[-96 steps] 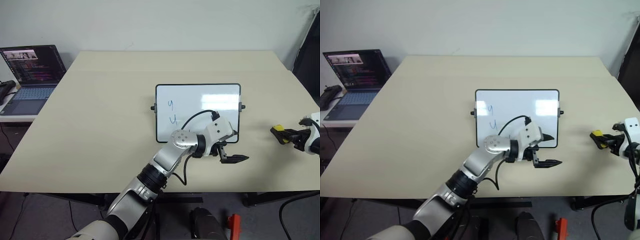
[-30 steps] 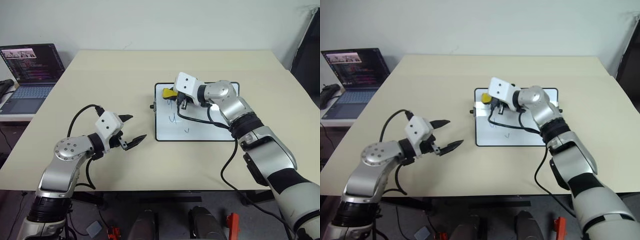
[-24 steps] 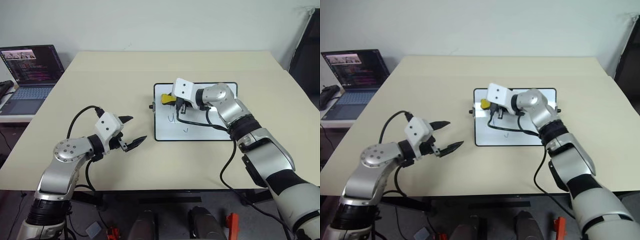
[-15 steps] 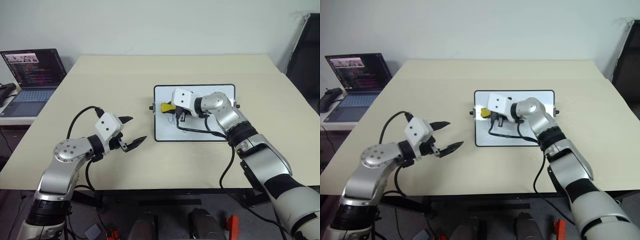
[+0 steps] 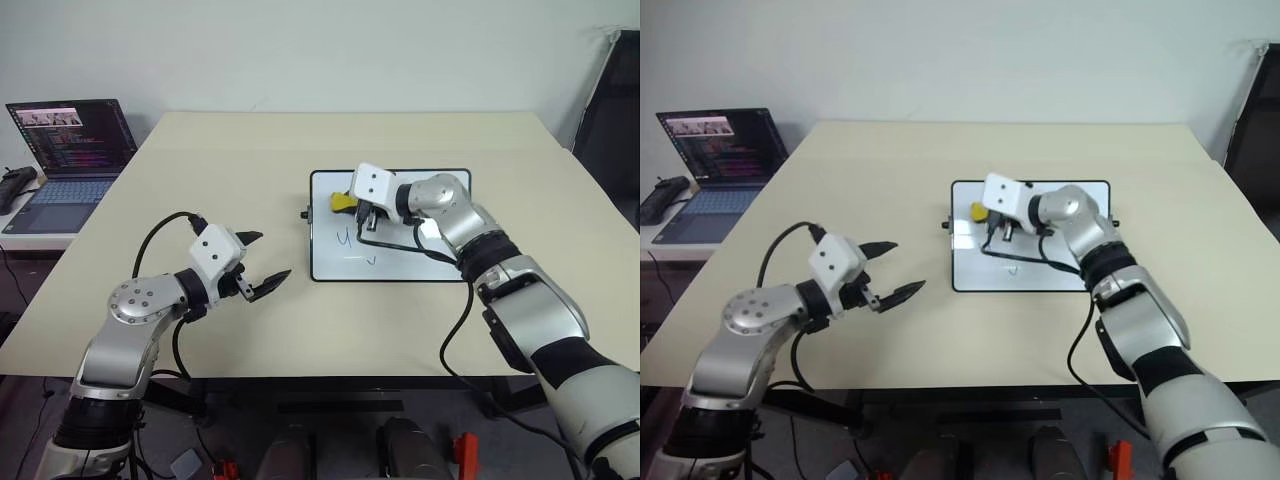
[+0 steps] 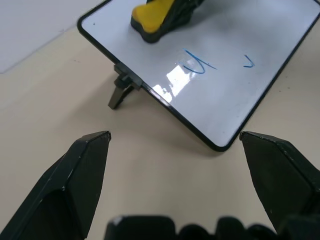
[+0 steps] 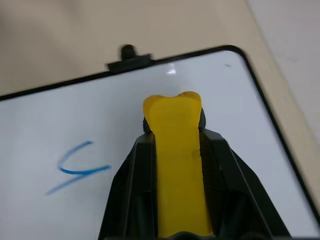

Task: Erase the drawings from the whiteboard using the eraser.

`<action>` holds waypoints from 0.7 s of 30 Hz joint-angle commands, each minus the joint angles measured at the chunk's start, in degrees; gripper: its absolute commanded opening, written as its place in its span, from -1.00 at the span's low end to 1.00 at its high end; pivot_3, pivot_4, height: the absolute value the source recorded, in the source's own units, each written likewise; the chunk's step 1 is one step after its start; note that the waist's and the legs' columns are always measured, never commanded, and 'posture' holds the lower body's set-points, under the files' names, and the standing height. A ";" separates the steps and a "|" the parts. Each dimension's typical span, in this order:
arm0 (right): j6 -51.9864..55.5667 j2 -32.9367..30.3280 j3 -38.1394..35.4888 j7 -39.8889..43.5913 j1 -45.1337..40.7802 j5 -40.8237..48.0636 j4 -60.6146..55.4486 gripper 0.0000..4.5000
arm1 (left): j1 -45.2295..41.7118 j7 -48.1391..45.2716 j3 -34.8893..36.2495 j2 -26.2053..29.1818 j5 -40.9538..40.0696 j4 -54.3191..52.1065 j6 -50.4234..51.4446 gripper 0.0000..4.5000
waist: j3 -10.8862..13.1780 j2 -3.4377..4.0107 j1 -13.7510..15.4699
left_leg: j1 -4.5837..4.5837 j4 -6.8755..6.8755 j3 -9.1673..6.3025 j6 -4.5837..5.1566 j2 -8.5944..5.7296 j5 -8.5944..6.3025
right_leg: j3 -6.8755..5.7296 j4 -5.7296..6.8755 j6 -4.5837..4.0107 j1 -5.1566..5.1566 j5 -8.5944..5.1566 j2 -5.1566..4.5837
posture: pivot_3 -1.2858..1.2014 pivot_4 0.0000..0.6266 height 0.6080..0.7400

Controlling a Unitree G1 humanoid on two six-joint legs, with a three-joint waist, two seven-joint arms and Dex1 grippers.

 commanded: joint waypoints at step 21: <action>27.83 -19.29 -11.09 23.39 15.25 15.82 -48.88 -0.63 | -4.13 -3.83 0.94 2.39 -3.58 -0.63 -0.39 1.00 | 0.04 -0.02 0.36 | -2.15 -0.69 -0.23 -0.30 0.00 0.04 | -0.16 -0.12 0.10 -2.23 0.01 -0.40 | 0.03 -0.52 1.00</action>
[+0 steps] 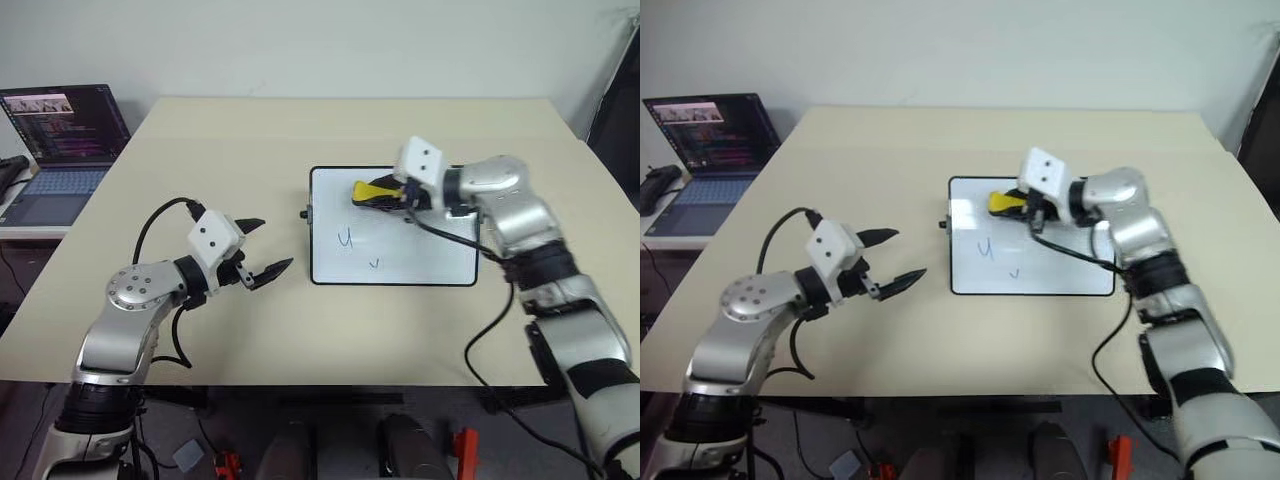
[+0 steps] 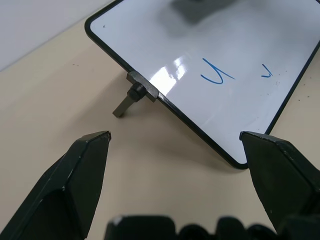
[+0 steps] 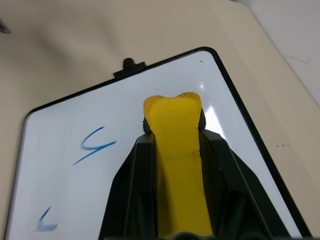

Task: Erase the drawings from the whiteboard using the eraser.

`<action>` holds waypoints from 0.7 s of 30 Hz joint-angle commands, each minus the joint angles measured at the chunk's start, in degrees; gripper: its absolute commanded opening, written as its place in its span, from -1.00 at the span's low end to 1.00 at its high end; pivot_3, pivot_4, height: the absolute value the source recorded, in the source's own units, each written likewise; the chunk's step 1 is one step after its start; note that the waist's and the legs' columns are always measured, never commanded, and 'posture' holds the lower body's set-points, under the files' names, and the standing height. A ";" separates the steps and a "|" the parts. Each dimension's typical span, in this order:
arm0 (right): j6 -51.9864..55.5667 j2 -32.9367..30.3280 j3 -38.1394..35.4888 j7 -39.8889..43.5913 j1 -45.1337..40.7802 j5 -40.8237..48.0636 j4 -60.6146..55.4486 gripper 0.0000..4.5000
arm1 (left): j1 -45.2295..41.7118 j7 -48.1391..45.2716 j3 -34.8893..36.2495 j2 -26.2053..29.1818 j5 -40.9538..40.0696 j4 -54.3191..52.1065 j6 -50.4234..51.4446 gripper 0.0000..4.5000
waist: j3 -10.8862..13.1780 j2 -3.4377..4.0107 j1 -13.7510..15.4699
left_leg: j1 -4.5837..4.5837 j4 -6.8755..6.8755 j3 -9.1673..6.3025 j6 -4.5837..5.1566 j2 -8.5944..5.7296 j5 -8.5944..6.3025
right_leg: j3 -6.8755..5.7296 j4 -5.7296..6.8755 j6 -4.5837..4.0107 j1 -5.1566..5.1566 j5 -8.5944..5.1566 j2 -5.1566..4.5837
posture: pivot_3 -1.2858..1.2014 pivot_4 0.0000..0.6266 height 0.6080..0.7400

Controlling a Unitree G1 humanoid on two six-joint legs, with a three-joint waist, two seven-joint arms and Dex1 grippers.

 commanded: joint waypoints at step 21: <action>18.05 -22.74 -13.31 4.01 20.58 12.51 -27.04 -0.64 | -1.13 -7.68 2.63 6.15 -6.97 -7.08 4.66 1.00 | 0.08 -0.08 -0.01 | 0.14 0.01 0.30 -0.03 0.00 -0.12 | -0.02 -0.19 0.09 0.29 -0.10 0.02 | 0.03 -0.52 1.00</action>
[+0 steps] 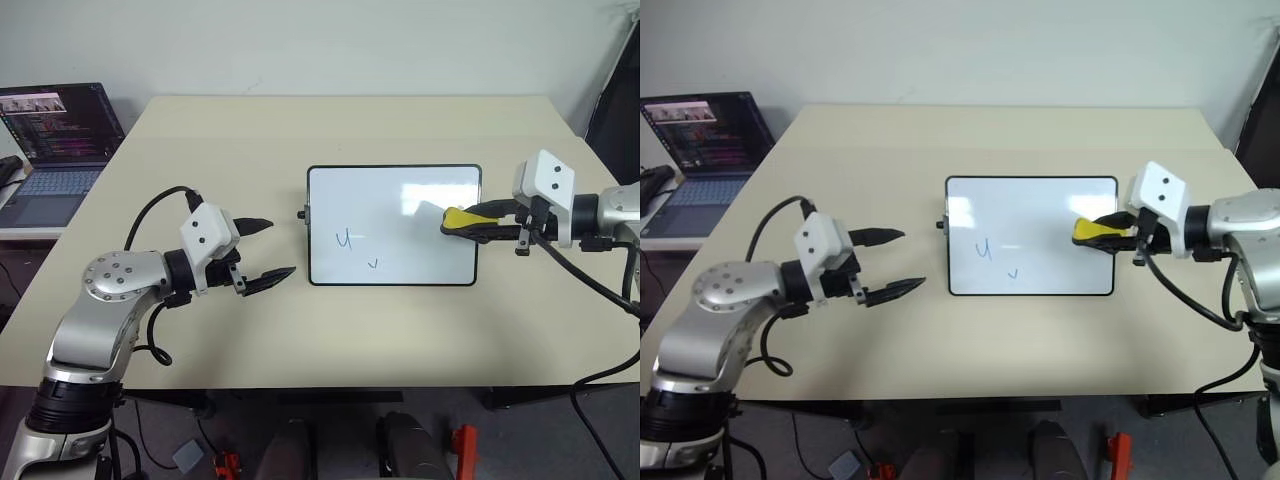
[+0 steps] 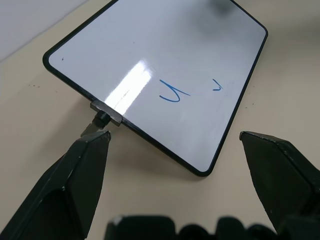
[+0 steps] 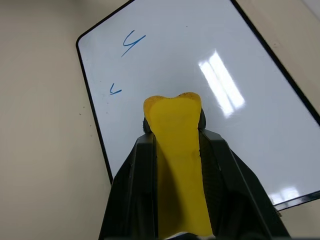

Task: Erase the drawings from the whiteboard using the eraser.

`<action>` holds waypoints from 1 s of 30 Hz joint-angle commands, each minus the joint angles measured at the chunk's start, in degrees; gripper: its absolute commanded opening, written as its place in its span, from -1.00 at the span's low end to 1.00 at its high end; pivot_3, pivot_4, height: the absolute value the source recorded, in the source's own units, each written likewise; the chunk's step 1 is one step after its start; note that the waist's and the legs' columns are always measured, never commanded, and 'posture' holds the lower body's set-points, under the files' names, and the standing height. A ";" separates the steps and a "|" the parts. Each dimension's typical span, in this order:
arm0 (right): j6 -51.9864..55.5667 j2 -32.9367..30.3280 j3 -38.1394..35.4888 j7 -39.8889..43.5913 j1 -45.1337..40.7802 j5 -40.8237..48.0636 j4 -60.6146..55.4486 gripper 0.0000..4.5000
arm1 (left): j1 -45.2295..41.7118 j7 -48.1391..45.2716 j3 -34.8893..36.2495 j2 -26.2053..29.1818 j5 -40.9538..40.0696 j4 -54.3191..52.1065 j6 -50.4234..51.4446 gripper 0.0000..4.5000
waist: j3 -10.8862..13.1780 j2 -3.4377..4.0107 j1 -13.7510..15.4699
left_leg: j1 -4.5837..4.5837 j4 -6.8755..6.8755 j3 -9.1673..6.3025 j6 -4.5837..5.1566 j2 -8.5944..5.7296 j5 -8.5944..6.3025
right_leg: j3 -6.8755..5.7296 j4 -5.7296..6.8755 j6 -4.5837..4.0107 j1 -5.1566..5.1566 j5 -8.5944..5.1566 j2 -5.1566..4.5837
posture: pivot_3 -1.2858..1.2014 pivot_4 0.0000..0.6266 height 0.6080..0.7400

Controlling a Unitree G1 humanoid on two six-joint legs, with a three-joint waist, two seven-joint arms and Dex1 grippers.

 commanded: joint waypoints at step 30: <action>-13.14 27.61 19.24 -19.36 -17.26 -13.72 15.29 -0.64 | 4.29 1.27 -1.76 -1.55 1.69 1.48 -2.52 1.00 | -0.01 -0.03 0.07 | 0.04 0.06 -0.12 -0.06 0.00 0.04 | -0.06 0.23 -0.03 -0.05 0.01 0.02 | 0.03 -0.52 1.00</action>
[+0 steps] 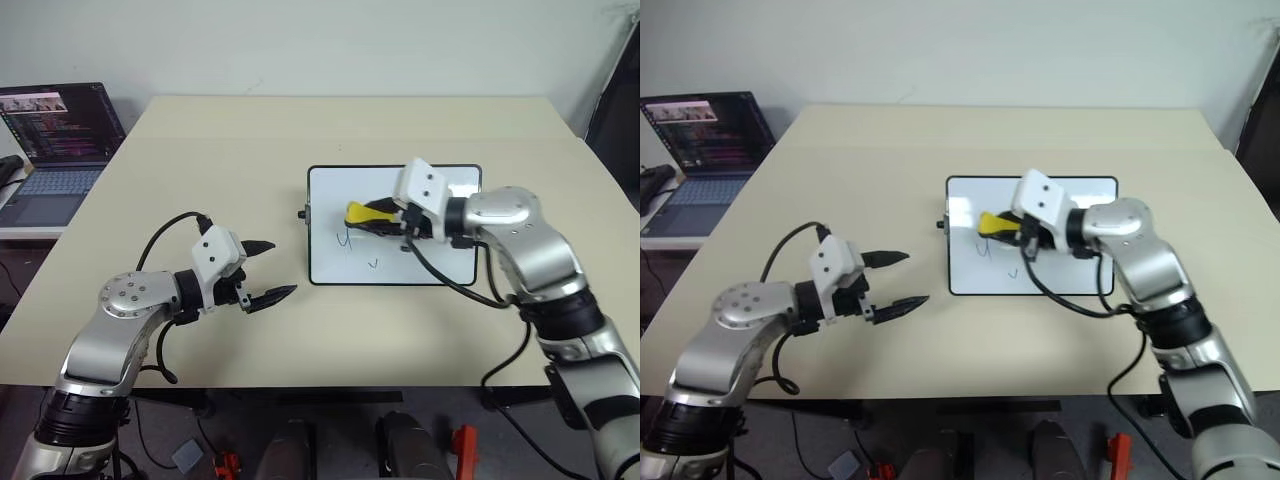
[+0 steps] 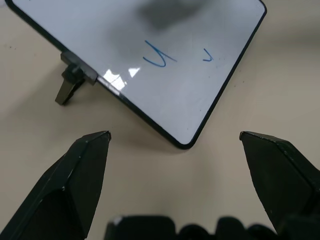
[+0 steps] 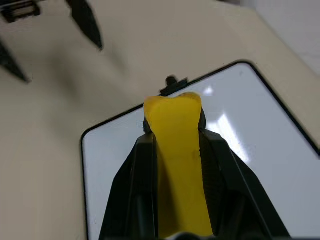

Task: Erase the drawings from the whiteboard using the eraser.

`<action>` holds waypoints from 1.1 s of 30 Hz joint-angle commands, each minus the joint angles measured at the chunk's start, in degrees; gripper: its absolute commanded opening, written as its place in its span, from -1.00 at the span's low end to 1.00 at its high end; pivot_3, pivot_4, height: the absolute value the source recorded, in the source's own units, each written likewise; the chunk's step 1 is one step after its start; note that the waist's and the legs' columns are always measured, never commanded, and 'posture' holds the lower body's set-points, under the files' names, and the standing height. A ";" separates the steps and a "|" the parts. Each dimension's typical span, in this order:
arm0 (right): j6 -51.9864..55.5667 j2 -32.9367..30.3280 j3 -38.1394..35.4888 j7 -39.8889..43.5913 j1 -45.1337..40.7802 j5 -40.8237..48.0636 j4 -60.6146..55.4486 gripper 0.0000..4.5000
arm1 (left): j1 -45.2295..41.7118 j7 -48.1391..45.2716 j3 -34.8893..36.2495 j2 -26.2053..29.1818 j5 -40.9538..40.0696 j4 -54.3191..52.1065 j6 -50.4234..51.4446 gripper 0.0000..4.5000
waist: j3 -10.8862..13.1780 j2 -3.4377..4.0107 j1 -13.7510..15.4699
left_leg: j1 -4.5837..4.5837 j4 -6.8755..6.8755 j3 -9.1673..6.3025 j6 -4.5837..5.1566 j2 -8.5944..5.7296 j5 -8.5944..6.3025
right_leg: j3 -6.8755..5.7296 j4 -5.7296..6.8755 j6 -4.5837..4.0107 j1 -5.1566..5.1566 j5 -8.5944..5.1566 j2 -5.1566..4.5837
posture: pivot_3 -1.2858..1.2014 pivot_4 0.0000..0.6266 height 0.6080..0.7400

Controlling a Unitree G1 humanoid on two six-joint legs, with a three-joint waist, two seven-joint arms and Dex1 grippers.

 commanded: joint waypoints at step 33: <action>-15.96 9.70 8.48 -1.85 5.25 -15.01 22.14 -0.64 | 2.78 1.76 1.97 0.82 0.53 -2.54 -1.16 1.00 | -0.18 -0.13 -0.43 | 2.09 -0.07 -0.01 0.00 0.07 0.10 | 0.03 0.08 -0.05 1.91 -0.14 0.33 | 0.03 -0.52 1.00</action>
